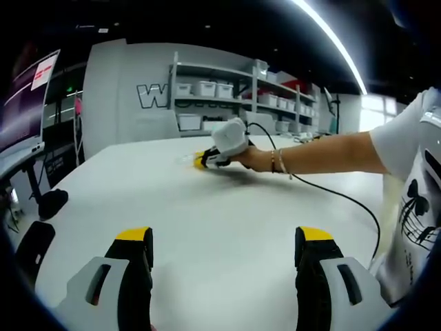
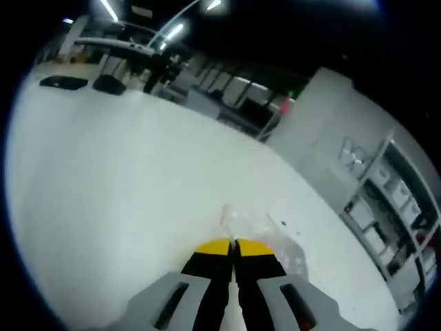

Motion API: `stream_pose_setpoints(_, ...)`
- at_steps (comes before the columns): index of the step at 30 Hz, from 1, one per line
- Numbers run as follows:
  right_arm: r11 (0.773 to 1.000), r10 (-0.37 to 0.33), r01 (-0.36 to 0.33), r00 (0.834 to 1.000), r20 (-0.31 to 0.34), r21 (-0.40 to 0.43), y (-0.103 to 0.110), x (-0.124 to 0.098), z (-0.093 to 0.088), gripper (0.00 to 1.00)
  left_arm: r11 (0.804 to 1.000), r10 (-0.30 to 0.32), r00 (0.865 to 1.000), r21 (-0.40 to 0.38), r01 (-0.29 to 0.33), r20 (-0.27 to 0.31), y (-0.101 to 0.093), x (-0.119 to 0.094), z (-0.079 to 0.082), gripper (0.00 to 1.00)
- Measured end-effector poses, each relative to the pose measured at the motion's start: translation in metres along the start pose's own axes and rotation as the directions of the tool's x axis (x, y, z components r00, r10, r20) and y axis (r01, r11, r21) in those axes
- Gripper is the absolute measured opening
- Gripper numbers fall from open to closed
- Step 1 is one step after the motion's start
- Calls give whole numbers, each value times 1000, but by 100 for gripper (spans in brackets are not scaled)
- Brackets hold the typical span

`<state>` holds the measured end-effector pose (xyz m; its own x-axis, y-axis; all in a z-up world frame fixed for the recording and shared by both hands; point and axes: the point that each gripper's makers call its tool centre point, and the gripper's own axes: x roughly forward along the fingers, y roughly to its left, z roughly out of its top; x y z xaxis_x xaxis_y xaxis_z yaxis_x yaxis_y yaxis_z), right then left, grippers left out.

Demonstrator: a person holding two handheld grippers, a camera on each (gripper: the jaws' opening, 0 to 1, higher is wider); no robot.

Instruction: Open the resealable bag by pulling the two sides of the seal apart until the entire bag opening is separated and visibly accessible.

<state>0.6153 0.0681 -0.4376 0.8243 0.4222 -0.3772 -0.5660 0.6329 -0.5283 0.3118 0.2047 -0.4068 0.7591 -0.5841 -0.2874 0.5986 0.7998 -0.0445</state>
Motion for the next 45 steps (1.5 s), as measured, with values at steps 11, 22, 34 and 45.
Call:
stream_pose_setpoints(11, 999, -23, 22, 999, 37, 41, -9, -10, 17, 0, 1000, -6, 1000, 9, 6, 3, 1, -2, 2, 84)
stream_pose_setpoints(22, 995, -50, 45, 997, 55, 85, -17, -20, 20, 0, 1000, -5, 1000, 15, 5, 6, 0, -6, 2, 84)
stream_pose_setpoints(34, 994, -73, 68, 995, 65, 81, -28, -33, 22, 0, 1000, -2, 1000, 17, 2, 16, -6, -9, 3, 84)
stream_pose_setpoints(45, 993, -91, 86, 993, 72, 80, -36, -45, 26, 0, 1000, 0, 1000, 21, -1, 23, -11, -11, 7, 84)
